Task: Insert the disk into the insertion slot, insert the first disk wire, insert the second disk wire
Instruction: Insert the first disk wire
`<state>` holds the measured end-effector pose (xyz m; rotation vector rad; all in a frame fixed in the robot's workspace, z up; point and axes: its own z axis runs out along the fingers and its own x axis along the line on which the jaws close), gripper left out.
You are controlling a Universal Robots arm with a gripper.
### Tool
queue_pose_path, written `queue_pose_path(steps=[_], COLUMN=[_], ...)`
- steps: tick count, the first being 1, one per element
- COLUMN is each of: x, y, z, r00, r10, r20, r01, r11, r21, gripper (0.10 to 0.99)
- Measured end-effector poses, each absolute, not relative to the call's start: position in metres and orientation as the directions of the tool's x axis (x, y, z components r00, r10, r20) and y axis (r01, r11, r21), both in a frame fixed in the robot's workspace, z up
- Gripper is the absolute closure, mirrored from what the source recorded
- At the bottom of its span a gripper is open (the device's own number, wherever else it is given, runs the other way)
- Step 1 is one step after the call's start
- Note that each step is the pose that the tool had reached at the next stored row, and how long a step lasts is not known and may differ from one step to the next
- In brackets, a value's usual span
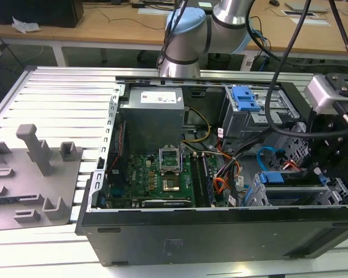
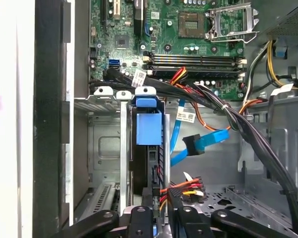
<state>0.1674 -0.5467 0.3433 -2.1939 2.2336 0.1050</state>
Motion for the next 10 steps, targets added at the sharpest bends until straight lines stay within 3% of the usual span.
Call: queue_pose_path(steps=[10], x=[0.167], y=[-0.547], z=[0.373], r00=[-0.019], r10=[-0.998], r20=[-0.054], r01=[-0.999], r11=[0.017], r21=[0.041], gripper=[0.824])
